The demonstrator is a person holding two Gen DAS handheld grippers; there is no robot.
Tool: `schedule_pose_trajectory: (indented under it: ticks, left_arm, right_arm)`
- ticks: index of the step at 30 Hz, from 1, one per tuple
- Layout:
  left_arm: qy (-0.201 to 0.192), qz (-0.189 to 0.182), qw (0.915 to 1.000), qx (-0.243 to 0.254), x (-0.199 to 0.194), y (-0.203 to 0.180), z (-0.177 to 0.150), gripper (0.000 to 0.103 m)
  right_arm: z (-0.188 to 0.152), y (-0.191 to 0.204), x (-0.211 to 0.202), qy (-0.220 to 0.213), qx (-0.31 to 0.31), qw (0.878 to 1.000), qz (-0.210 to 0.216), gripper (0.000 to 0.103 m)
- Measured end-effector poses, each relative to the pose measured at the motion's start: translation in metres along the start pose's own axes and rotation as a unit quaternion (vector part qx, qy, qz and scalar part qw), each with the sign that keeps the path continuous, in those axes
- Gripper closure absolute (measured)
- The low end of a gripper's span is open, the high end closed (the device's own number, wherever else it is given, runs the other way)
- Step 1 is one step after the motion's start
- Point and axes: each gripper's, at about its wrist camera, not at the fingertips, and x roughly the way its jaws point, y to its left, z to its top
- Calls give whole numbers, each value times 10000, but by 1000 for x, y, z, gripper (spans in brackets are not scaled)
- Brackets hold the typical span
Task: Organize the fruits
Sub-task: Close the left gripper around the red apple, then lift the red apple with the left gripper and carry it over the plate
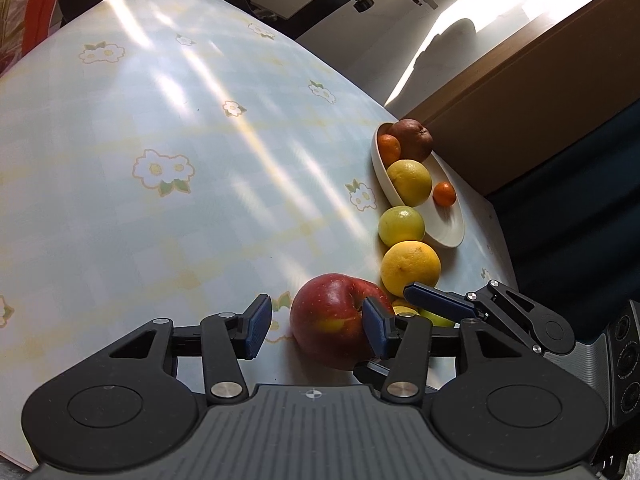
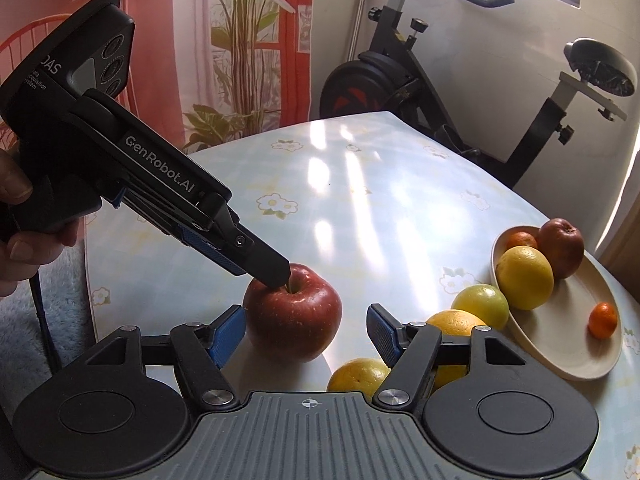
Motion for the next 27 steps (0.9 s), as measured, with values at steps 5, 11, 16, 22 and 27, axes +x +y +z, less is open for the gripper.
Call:
schedule_pose_trajectory:
  ticks: [5, 11, 16, 22, 27]
  left_arm:
    - [-42, 11, 10000, -73, -4, 4, -1, 49]
    - [-48, -13, 9998, -177, -5, 6, 2, 51]
    - [-94, -150, 9994, -313, 0, 9, 6, 53]
    - [-3, -146, 9993, -345, 7, 10, 5, 54]
    - [40, -172, 9995, -247, 12, 8, 4, 53]
  right_arm:
    - [3, 2, 12, 213, -89, 9996, 188, 44]
    - [1, 4, 15, 216, -134, 9994, 246, 49]
    - [-2, 3, 14, 200, -97, 9994, 257, 49]
    - [-1, 3, 15, 182, -154, 9994, 249, 49]
    - [-2, 5, 15, 219, -207, 9992, 251, 49]
